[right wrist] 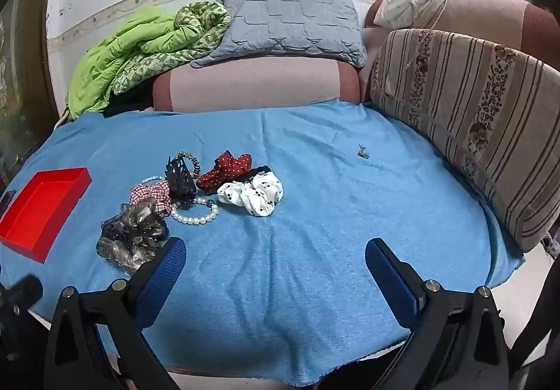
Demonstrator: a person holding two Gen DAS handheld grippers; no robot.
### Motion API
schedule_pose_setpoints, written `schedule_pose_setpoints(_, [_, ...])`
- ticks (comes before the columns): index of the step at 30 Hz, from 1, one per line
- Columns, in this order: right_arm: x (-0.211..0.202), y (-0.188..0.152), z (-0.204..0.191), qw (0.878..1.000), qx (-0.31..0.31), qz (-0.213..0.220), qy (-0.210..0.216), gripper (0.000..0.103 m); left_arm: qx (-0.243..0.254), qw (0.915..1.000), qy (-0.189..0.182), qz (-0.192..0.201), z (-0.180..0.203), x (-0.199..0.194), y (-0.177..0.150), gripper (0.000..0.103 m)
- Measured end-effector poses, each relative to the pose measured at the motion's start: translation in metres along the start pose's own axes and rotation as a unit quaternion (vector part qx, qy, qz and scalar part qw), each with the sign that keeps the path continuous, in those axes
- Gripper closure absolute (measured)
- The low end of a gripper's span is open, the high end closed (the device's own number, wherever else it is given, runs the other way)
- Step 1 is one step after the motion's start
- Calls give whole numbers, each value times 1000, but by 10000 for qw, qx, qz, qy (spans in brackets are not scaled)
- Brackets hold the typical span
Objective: Organize jewelry
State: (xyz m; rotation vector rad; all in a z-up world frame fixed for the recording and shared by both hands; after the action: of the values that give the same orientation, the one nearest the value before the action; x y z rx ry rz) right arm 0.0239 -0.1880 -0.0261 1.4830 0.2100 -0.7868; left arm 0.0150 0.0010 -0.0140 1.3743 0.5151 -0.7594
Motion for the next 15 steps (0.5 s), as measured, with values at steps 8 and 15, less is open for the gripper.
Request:
schedule_pose_setpoints(8, [6,-2,4,10000,53,-34,62,0,147,9994,-201,250,14,-15,-23,0])
schedule_pose_setpoints(15, [-1,2,6,9999,58,96,-62,0,495,9971,-568,142,31,-14,-20,0])
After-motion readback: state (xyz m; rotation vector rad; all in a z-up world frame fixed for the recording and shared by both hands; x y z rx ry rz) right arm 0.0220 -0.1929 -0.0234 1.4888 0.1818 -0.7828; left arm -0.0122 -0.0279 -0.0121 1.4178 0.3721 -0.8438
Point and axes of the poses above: each gripper's, at about its wrist camera, not at the fingertips, and x roughly the way its jaws point, z to its right, y to its top, the point moved 2 cm from there along x, roughly the way its jaws point, and after that the axes turned 10 degrees about -y, right-handed, at the moved point
